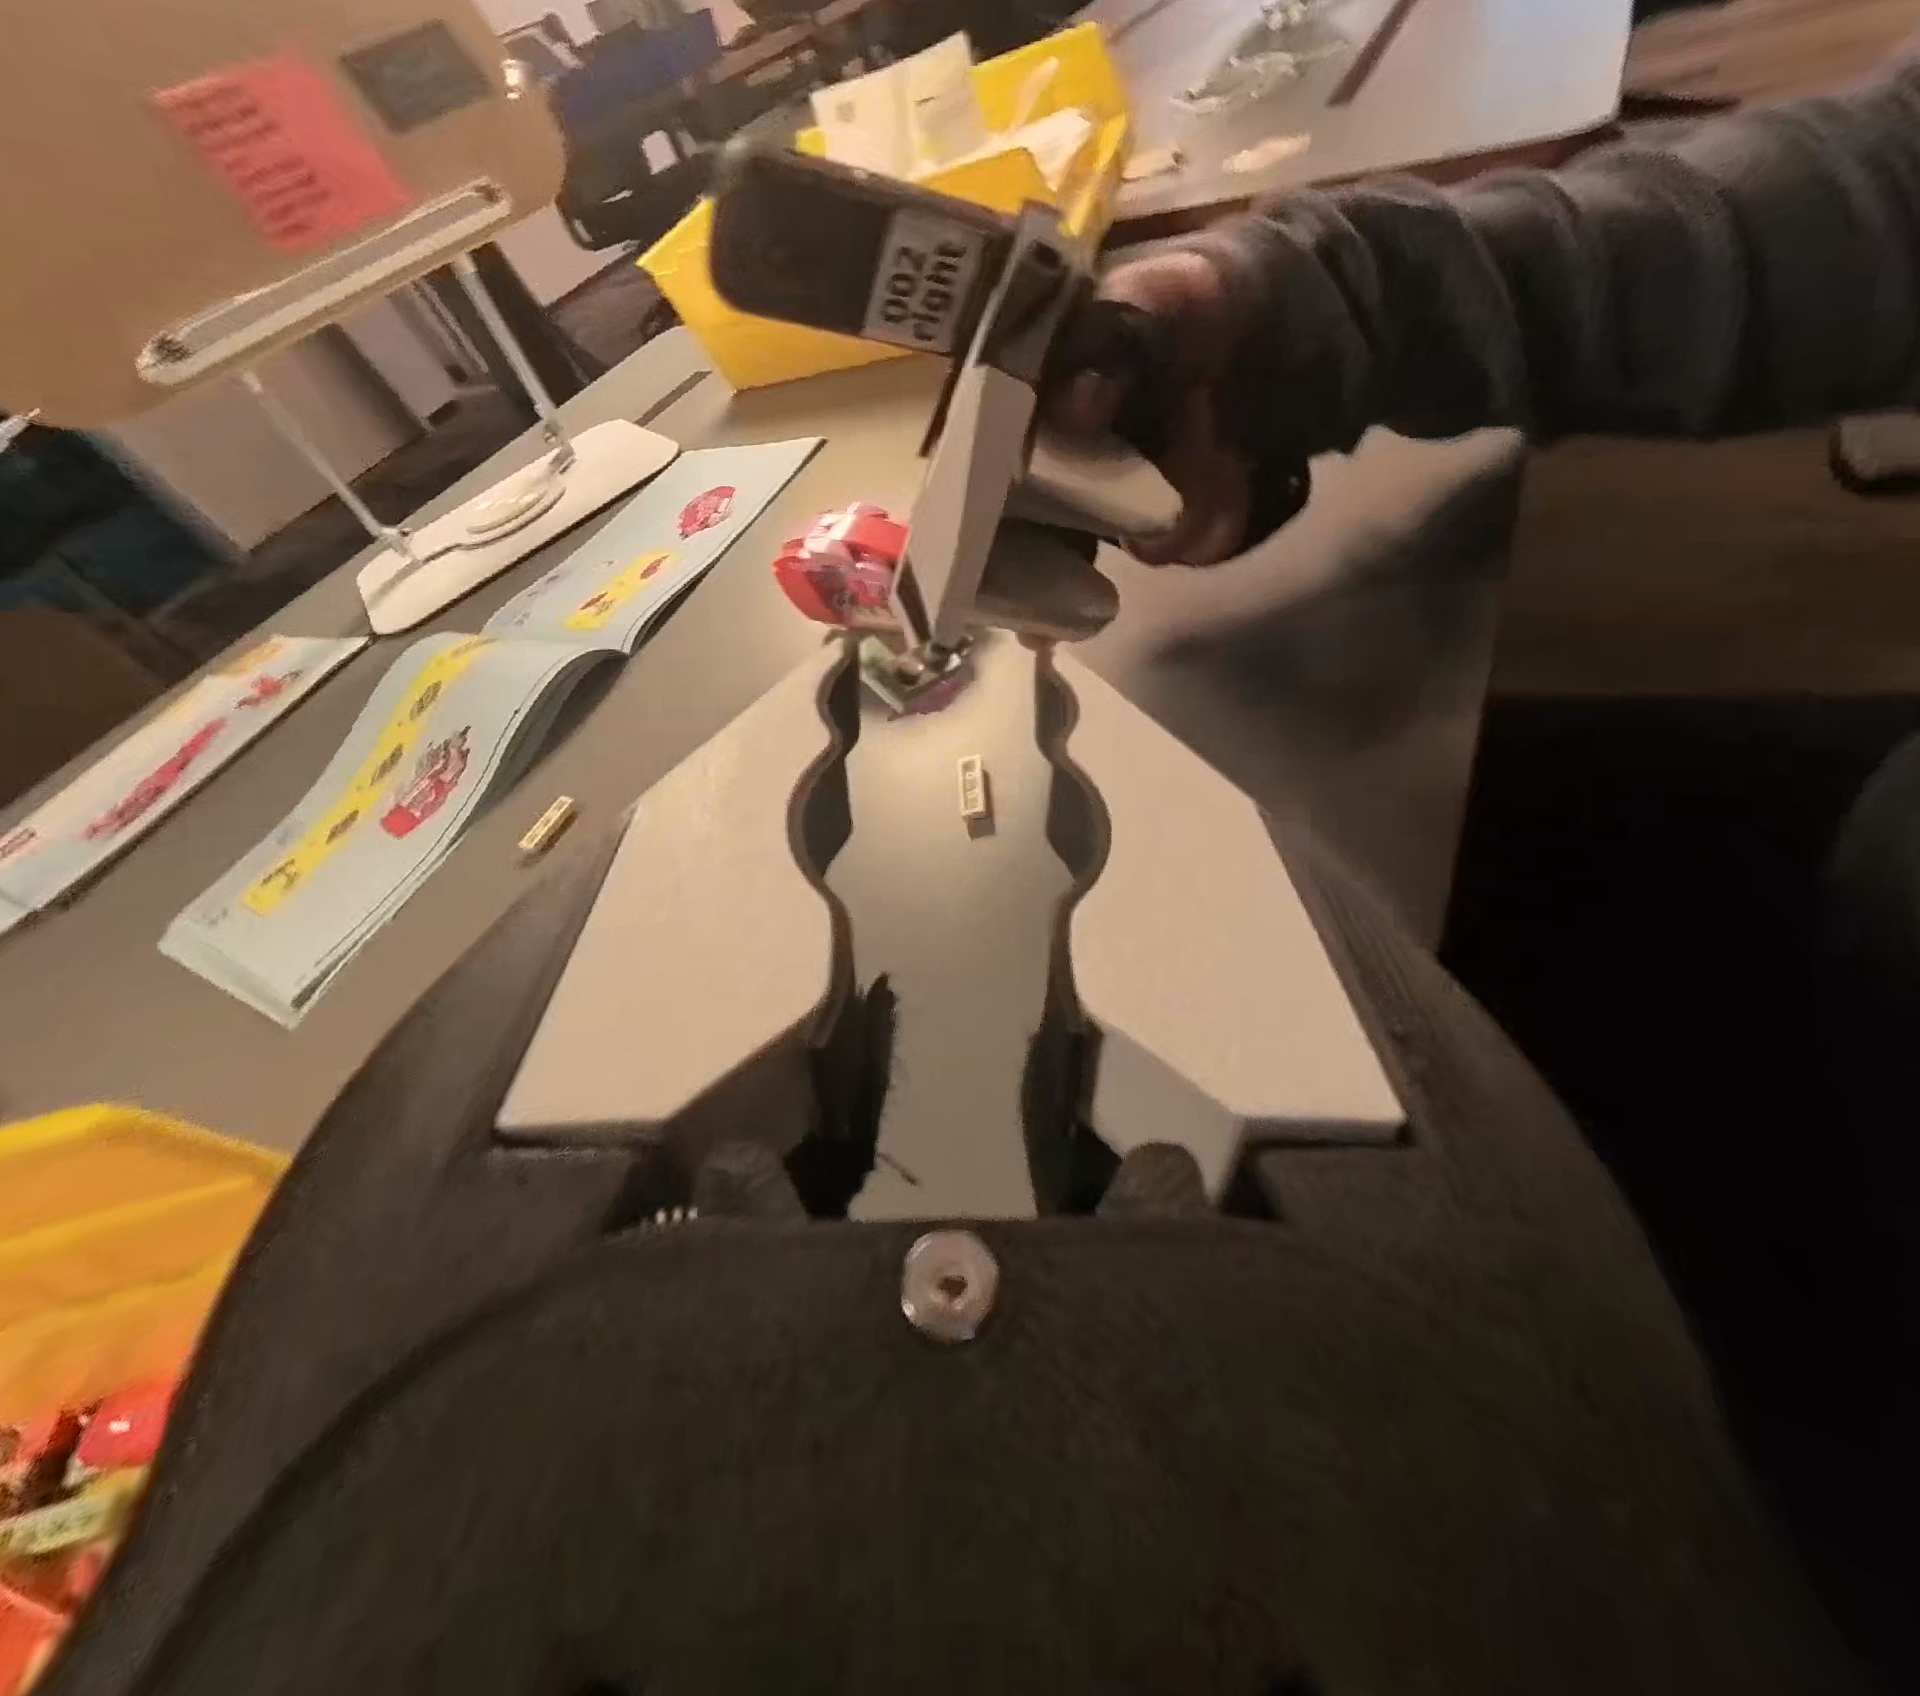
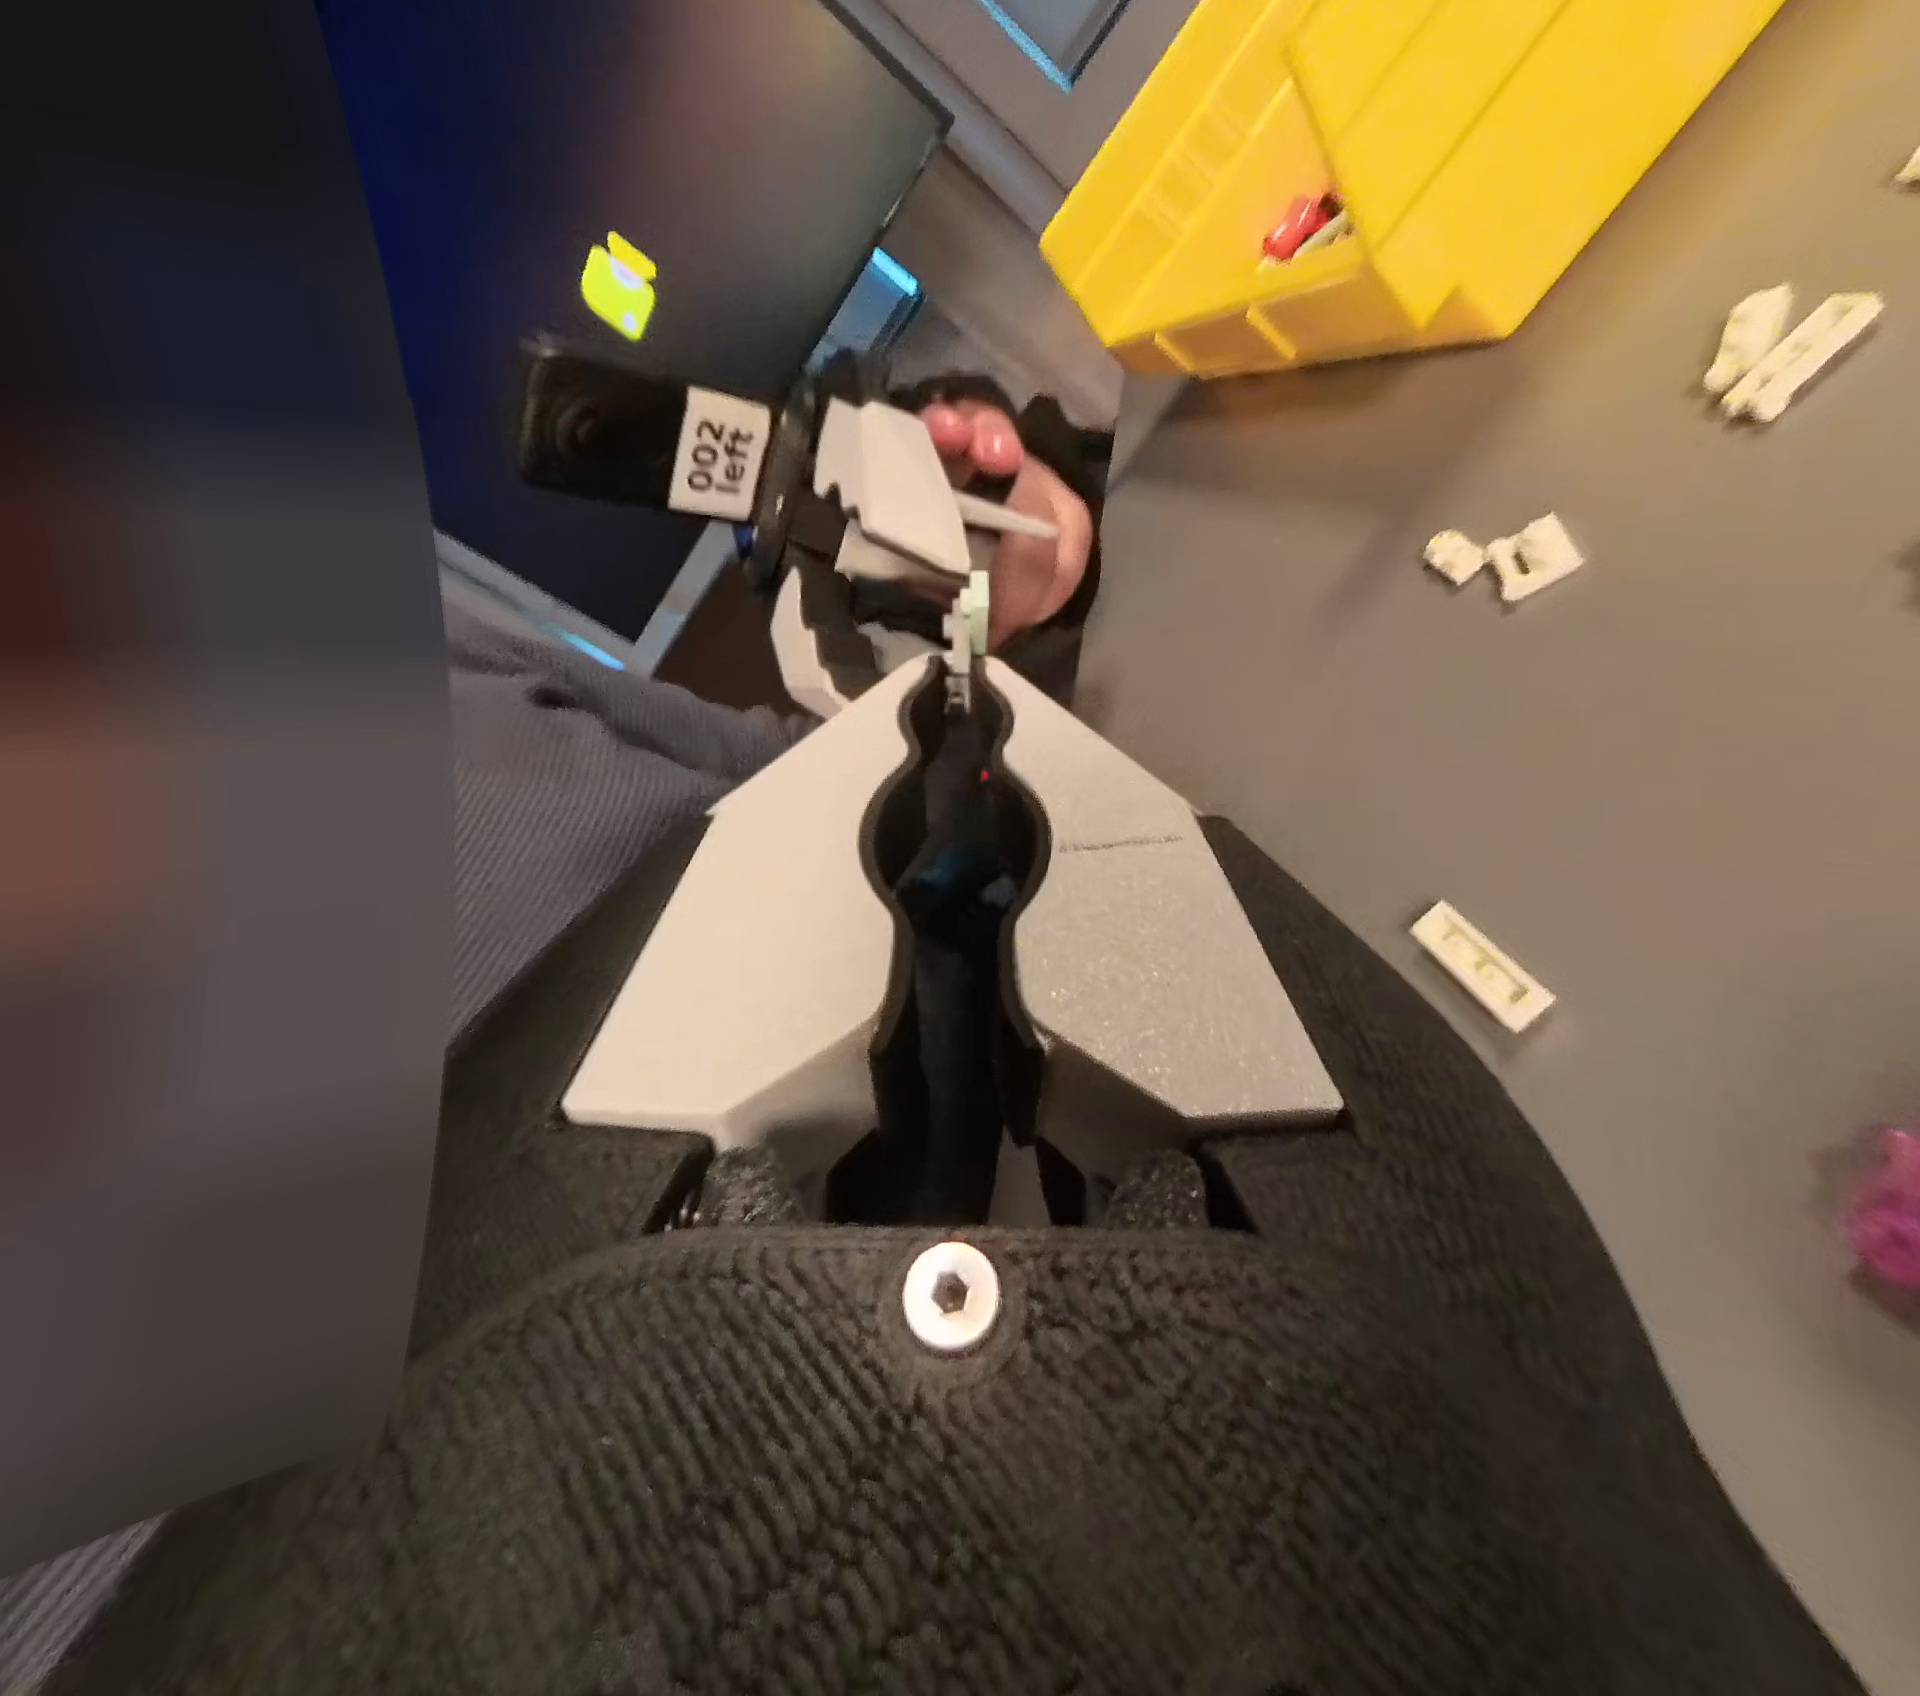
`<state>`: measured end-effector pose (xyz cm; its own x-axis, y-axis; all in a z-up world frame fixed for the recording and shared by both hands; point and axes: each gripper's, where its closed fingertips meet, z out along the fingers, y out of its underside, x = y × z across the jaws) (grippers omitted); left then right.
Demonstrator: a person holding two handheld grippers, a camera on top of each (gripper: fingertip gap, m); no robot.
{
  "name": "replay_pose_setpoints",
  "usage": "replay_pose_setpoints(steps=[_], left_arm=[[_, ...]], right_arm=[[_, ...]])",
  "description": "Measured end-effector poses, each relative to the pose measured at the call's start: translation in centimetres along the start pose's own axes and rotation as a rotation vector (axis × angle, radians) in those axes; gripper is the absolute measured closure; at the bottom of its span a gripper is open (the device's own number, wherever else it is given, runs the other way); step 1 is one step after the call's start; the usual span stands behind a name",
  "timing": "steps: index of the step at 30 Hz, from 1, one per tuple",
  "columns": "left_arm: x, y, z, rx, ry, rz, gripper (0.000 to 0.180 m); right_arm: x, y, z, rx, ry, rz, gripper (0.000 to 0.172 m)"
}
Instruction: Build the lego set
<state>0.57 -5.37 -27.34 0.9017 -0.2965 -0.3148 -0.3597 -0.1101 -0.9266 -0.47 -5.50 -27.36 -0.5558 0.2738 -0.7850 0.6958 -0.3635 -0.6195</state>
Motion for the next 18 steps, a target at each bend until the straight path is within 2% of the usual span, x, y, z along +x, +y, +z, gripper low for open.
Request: replay_pose_setpoints(steps=[4, 9, 14, 16, 18], left_arm=[[1.2, 0.2, 0.1, -0.055, 0.088, 0.076, 0.145], [1.9, 0.8, 0.5, -0.141, 0.131, 0.158, 0.159], [2.7, 1.3, 0.5, -0.174, 0.192, 0.150, 0.148], [2.8, 0.9, 0.4, -0.149, 0.199, 0.127, 0.162], [3.0, 0.8, 0.3, -0.144, 0.221, 0.099, 0.163]], right_arm=[[-0.4, 1.6, 0.1, -0.139, 0.001, -0.010, 0.169], [-0.8, 2.6, 0.2, -0.226, 0.007, -0.027, 0.168], [-1.2, 2.8, 0.0, -0.238, -0.009, -0.036, 0.168], [-1.7, 3.2, -0.1, -0.258, -0.029, -0.043, 0.168], [-1.9, 3.4, 0.0, -0.259, -0.039, -0.050, 0.168]])
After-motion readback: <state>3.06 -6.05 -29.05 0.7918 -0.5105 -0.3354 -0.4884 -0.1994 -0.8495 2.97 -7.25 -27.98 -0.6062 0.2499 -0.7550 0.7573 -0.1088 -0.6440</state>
